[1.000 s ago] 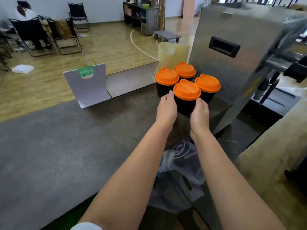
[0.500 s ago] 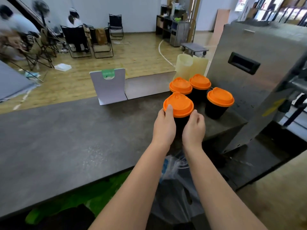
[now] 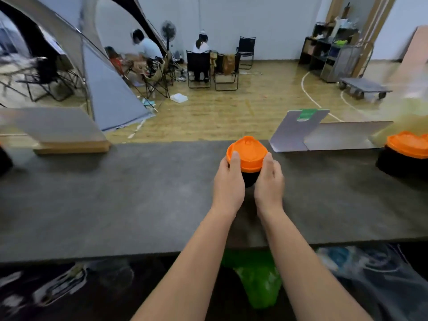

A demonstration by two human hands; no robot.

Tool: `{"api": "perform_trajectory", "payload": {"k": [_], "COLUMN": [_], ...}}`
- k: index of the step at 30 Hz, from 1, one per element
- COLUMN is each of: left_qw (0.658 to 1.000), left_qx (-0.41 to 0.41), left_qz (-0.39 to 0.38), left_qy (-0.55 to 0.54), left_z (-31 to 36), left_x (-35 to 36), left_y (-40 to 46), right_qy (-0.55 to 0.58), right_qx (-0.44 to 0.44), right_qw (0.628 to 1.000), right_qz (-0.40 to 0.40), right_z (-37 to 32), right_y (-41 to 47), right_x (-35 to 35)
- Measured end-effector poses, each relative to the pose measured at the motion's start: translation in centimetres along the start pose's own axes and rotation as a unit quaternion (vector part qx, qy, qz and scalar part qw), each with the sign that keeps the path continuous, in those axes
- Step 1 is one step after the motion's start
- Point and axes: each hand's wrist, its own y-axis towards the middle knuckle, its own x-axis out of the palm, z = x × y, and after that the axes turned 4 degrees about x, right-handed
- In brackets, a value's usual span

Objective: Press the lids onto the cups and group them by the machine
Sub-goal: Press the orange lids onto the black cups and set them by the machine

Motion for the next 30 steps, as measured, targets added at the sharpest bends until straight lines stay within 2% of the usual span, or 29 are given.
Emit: {"api": "perform_trajectory", "payload": {"k": [5, 11, 18, 22, 25, 28, 30], "left_qw": [0.999, 0.997, 0.995, 0.991, 0.989, 0.991, 0.992], "left_qx": [0.015, -0.004, -0.006, 0.068, 0.084, 0.053, 0.053], "left_qz": [0.047, 0.072, 0.068, 0.115, 0.119, 0.119, 0.113], "left_qy": [0.007, 0.034, 0.07, 0.005, 0.021, 0.01, 0.003], "left_z": [-1.7, -3.1, -4.0, -3.5, -3.2, -2.9, -2.8], "left_x": [-8.9, -14.4, -15.6, -15.6, -15.4, -14.6, -13.9], "left_y": [1.8, 3.3, 3.5, 3.5, 4.0, 4.2, 4.0], "right_qy": [-0.011, -0.055, -0.092, 0.021, 0.018, 0.021, 0.034], "right_qx": [-0.017, -0.021, -0.024, -0.072, -0.083, -0.032, 0.019], "right_qw": [0.999, 0.996, 0.994, 0.986, 0.982, 0.987, 0.981], "right_qz": [-0.046, -0.066, -0.059, -0.151, -0.171, -0.158, -0.189], "right_z": [-0.1, 0.3, 0.6, -0.4, -0.9, -1.1, -1.3], "right_y": [-4.3, -7.1, -7.2, -5.8, -5.5, -5.2, -5.1], "right_x": [8.2, 12.5, 13.1, 12.7, 12.6, 13.1, 13.1]}}
